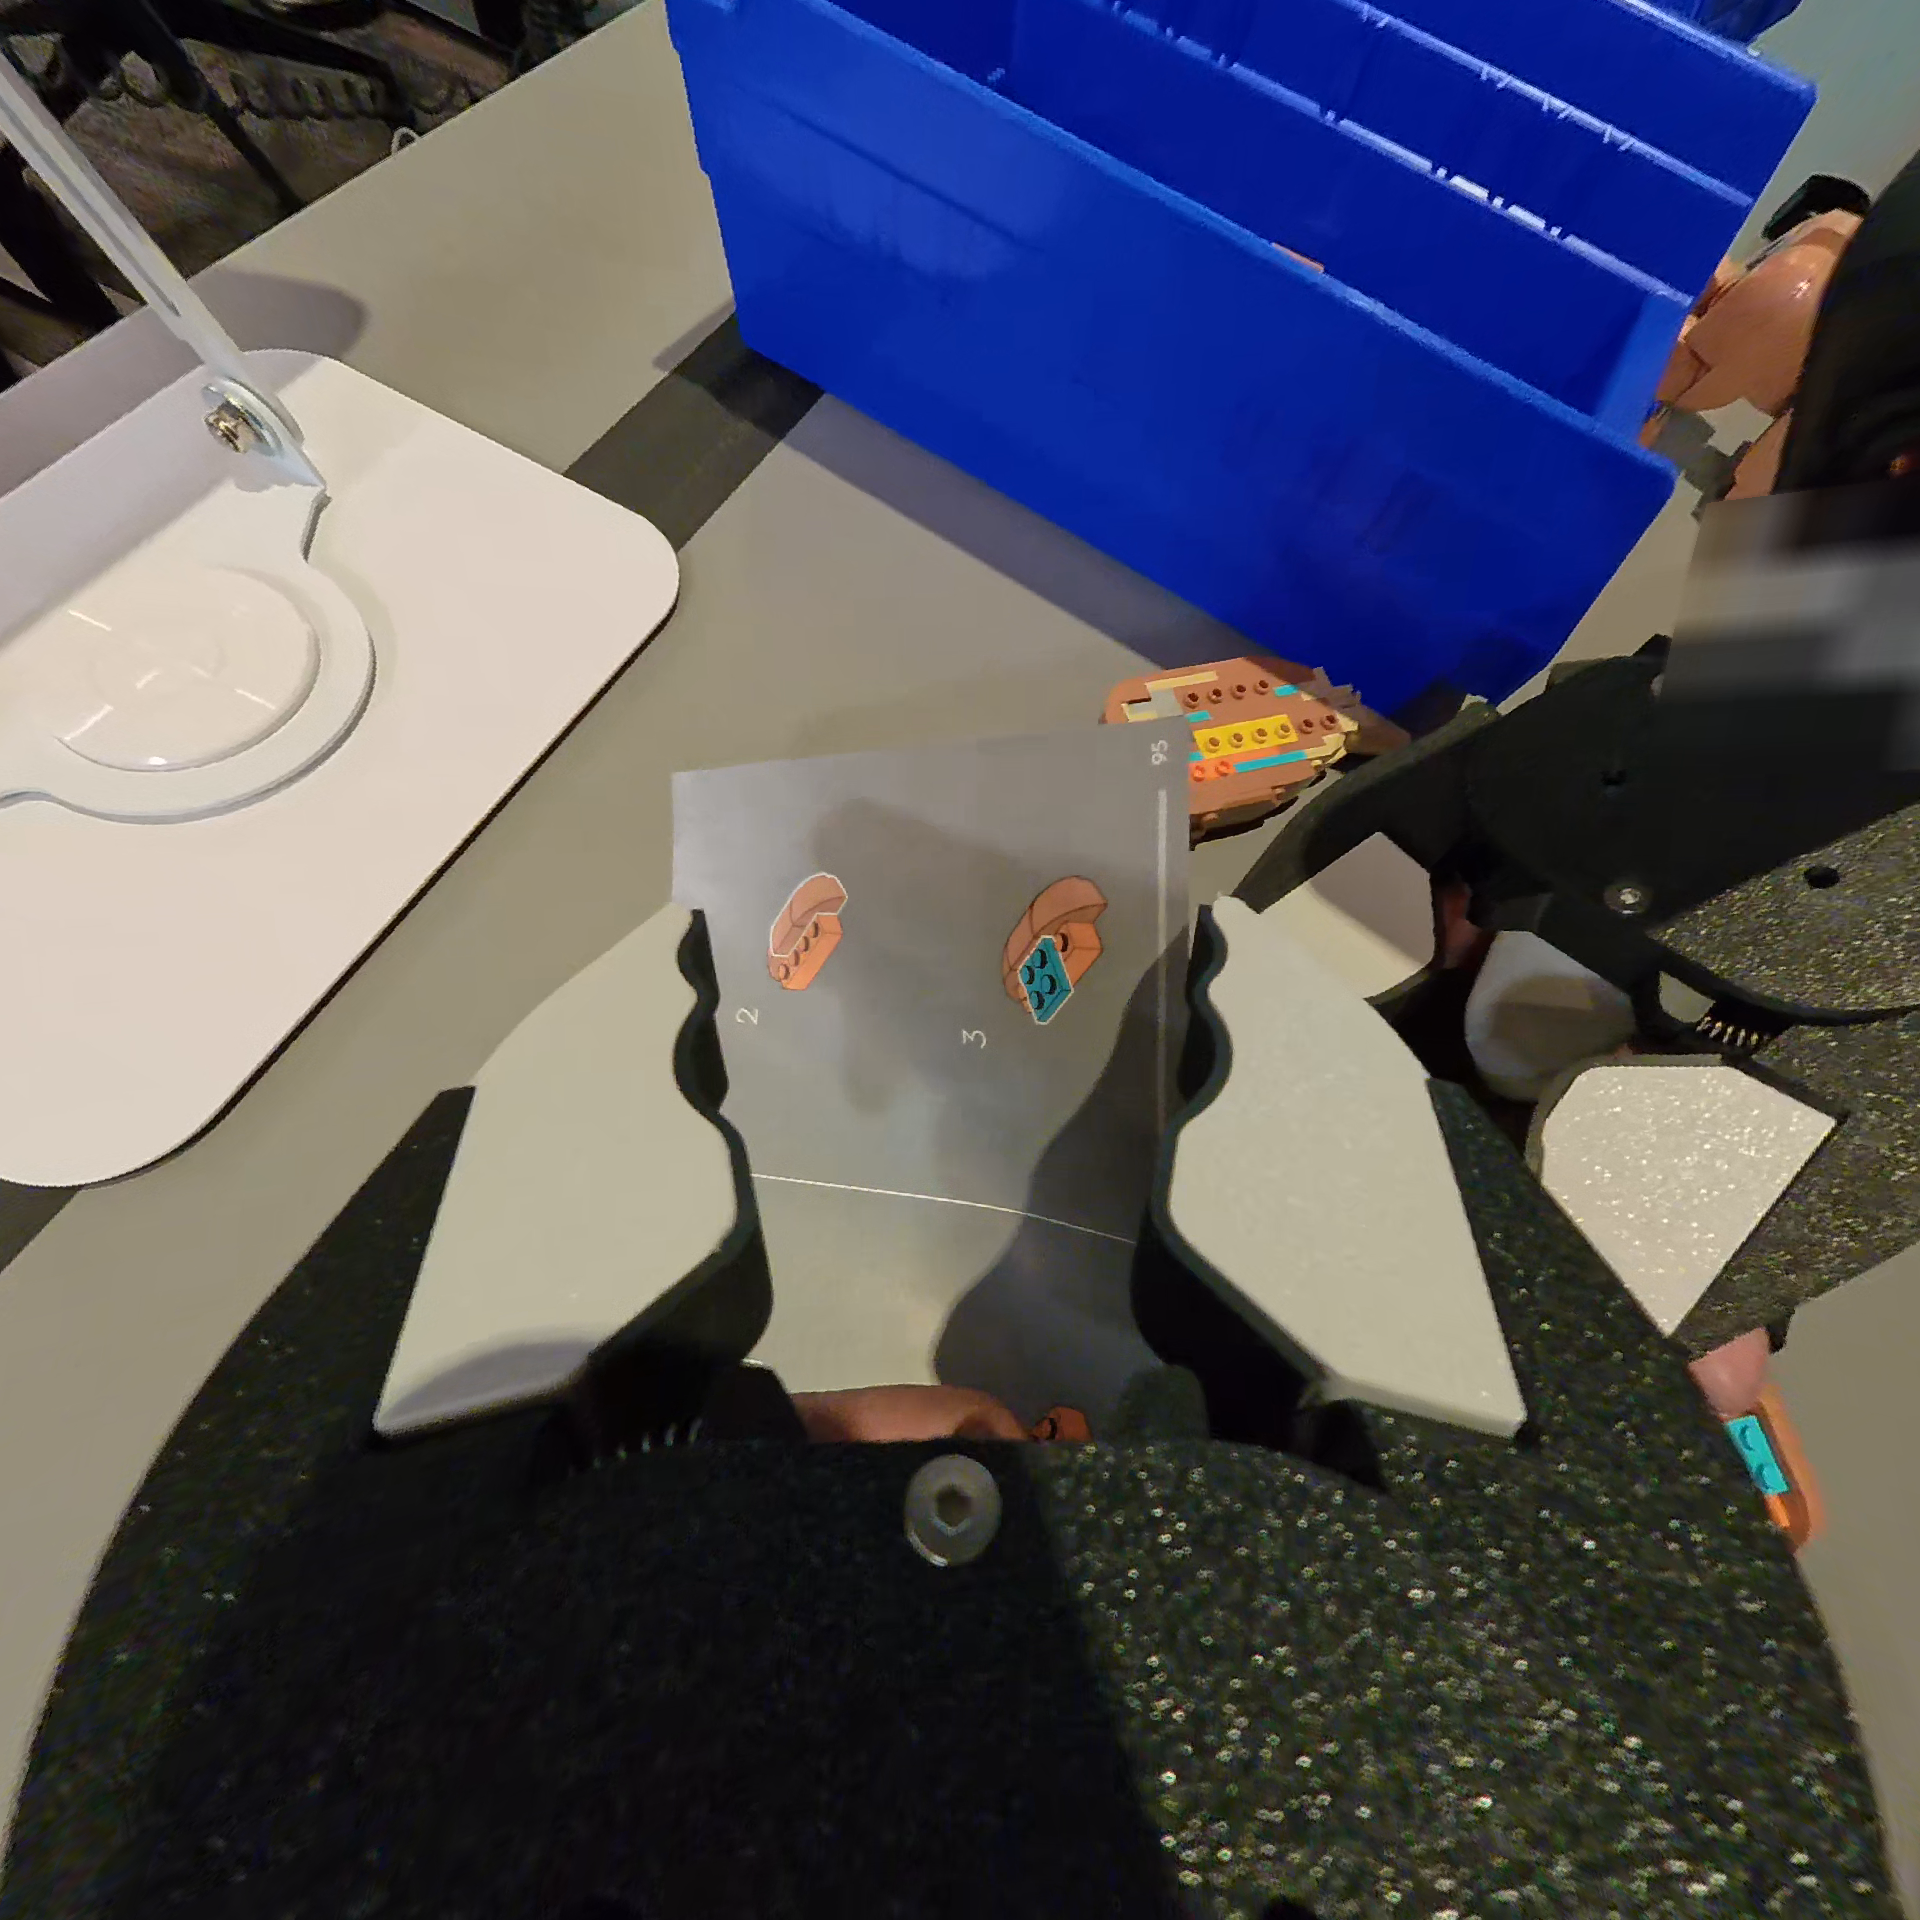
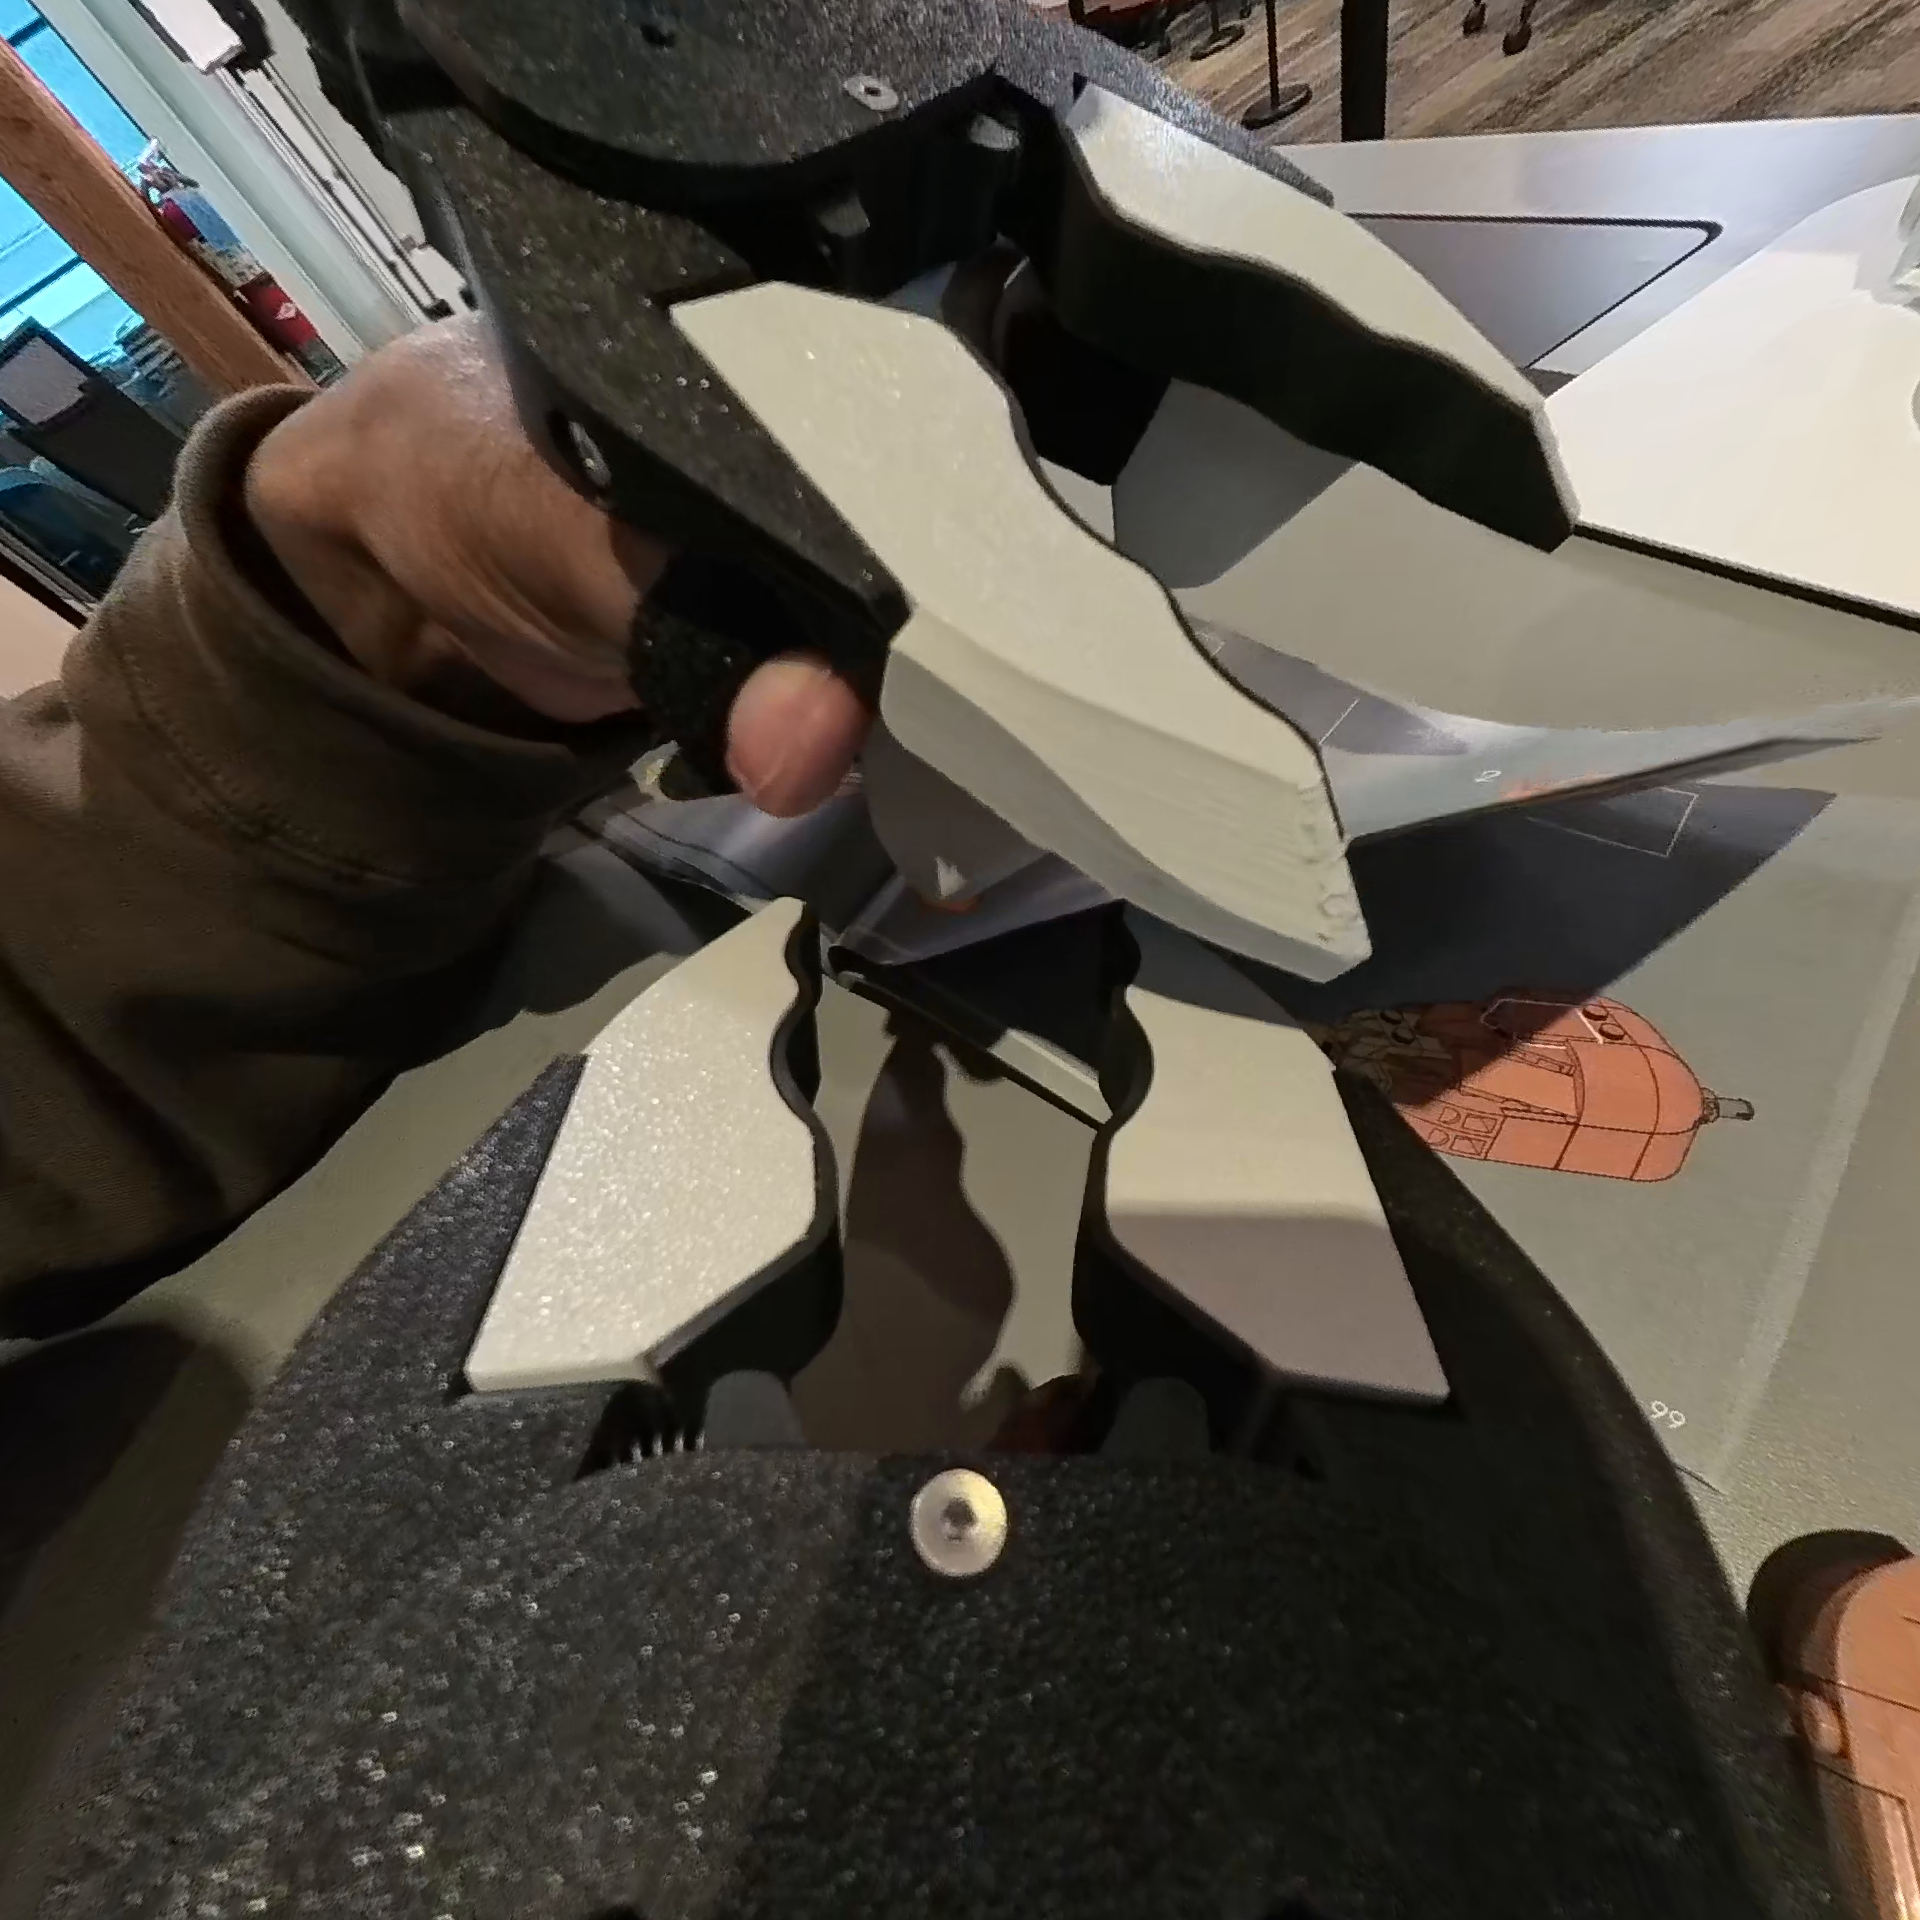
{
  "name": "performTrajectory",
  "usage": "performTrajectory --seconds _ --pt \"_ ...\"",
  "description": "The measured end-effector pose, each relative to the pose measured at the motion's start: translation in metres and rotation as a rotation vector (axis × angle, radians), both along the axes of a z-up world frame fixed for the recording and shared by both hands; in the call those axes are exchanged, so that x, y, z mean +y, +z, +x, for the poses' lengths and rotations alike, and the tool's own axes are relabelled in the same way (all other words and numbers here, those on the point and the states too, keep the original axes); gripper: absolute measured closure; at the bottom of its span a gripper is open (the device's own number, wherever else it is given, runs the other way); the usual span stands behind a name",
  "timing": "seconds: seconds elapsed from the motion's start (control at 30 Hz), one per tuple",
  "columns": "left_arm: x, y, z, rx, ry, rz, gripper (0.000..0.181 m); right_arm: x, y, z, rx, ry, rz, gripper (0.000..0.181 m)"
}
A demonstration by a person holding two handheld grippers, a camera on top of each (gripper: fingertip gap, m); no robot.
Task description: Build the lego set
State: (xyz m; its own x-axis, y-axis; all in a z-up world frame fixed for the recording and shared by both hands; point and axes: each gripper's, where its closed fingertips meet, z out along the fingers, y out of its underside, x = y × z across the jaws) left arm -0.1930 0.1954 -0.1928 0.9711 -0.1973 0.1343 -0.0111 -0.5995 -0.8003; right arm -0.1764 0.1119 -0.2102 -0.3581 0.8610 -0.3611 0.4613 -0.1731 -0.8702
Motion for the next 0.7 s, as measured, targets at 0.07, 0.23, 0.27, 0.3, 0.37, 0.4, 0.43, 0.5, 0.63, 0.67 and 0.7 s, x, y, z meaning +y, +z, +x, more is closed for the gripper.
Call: performTrajectory --seconds 0.07,0.23,0.27,0.3,0.37,0.4,0.43,0.5,0.63,0.67,0.7 --pt "0.0000 -0.0005 -0.0003 -0.001 0.001 -0.002 0.094 0.0000 0.0001 0.0000 0.000 0.000 0.000 0.129" --pt "0.0004 -0.0020 0.0007 -0.001 0.000 -0.007 0.094 -0.0002 0.0001 -0.0001 0.000 0.000 0.001 0.129" --pt "0.0006 -0.0023 0.0012 -0.001 -0.001 -0.008 0.094 -0.0002 0.0001 -0.0001 0.000 0.000 0.001 0.129" --pt "0.0007 -0.0026 0.0018 0.001 -0.002 -0.009 0.094 -0.0002 0.0002 -0.0001 0.000 0.000 0.001 0.129" --pt "0.0009 -0.0027 0.0029 0.006 -0.005 -0.010 0.094 -0.0002 0.0003 0.0000 0.000 0.000 0.001 0.129" --pt "0.0010 -0.0025 0.0033 0.010 -0.005 -0.011 0.094 -0.0002 0.0003 -0.0001 0.000 0.000 0.001 0.129" --pt "0.0010 -0.0025 0.0036 0.016 -0.006 -0.012 0.094 -0.0003 0.0004 0.0000 0.000 0.000 0.002 0.129" --pt "0.0010 -0.0025 0.0037 0.029 -0.006 -0.015 0.094 -0.0004 0.0005 0.0000 -0.001 0.000 0.001 0.129" --pt "0.0000 -0.0002 0.0044 0.036 -0.010 -0.013 0.094 -0.0006 0.0010 0.0002 0.000 0.001 0.000 0.129" --pt "-0.0005 0.0028 0.0045 0.034 -0.012 -0.006 0.094 -0.0007 0.0011 0.0002 0.000 0.001 0.000 0.129" --pt "-0.0010 0.0070 0.0047 0.030 -0.015 0.005 0.094 -0.0008 0.0012 0.0003 0.000 0.001 0.000 0.129"
